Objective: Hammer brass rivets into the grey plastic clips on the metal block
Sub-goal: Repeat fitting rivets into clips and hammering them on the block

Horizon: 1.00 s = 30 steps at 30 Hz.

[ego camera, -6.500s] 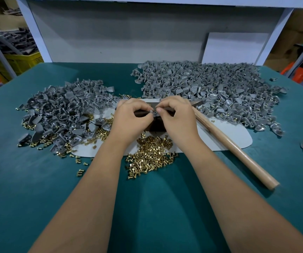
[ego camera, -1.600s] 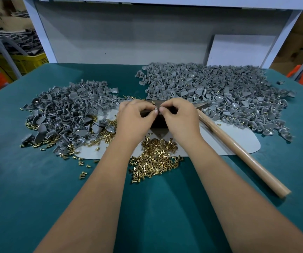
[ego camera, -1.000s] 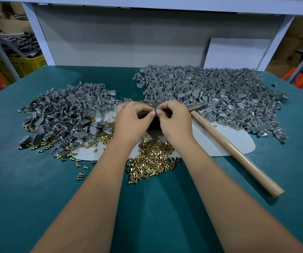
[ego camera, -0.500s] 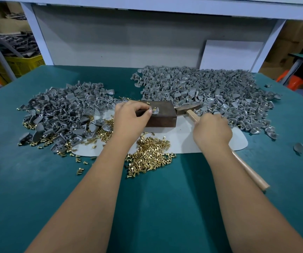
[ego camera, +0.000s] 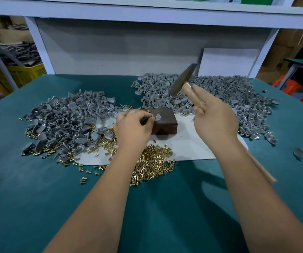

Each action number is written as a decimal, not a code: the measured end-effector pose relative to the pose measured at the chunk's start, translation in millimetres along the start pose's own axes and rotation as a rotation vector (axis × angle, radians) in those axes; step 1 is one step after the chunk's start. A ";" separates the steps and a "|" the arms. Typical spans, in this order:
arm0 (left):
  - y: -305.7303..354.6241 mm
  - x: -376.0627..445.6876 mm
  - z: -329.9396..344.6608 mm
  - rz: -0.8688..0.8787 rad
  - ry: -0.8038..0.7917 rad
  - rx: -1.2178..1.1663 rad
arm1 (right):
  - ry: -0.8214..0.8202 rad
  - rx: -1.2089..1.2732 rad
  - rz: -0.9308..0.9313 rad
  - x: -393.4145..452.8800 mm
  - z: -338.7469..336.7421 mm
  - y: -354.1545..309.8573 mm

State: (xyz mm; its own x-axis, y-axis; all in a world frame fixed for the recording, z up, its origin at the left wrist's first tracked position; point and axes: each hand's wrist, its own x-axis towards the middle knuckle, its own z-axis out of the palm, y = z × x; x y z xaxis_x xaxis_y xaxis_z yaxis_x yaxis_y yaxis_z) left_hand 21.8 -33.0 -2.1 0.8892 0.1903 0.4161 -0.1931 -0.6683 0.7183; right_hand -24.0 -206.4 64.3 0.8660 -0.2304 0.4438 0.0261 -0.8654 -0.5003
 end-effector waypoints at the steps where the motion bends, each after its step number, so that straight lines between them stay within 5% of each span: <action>1: 0.9 -0.5 -0.2 -0.005 0.008 0.007 | -0.036 -0.003 -0.037 -0.4 -4.0 -3.4; 11: 3.8 -2.9 1.2 -0.033 0.035 0.091 | -0.122 -0.314 -0.246 -5.8 -5.4 -24.2; 14: 3.1 -3.7 2.1 -0.031 0.045 0.042 | 0.039 -0.259 -0.249 -4.1 -5.5 -25.5; 19: 4.6 -3.4 1.7 -0.042 0.036 0.085 | -0.179 -0.335 -0.239 -2.2 -0.5 -26.5; 23: 3.0 -4.0 3.7 -0.035 0.054 0.027 | 0.030 -0.197 -0.198 -3.4 -1.1 -23.7; 27: 3.9 -3.1 2.5 -0.045 0.046 0.090 | -0.182 -0.291 -0.206 -8.2 4.0 -18.9; 30: 3.5 -3.1 3.5 -0.042 0.059 0.075 | -0.087 -0.232 -0.188 -5.6 0.6 -19.8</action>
State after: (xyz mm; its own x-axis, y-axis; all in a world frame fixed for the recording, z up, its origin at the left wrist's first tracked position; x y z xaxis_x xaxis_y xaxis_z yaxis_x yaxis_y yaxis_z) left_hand 19.9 -38.5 -2.8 0.8693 0.2598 0.4204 -0.1228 -0.7104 0.6930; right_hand -29.1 -187.7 71.4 0.8966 -0.0264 0.4420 0.0840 -0.9699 -0.2284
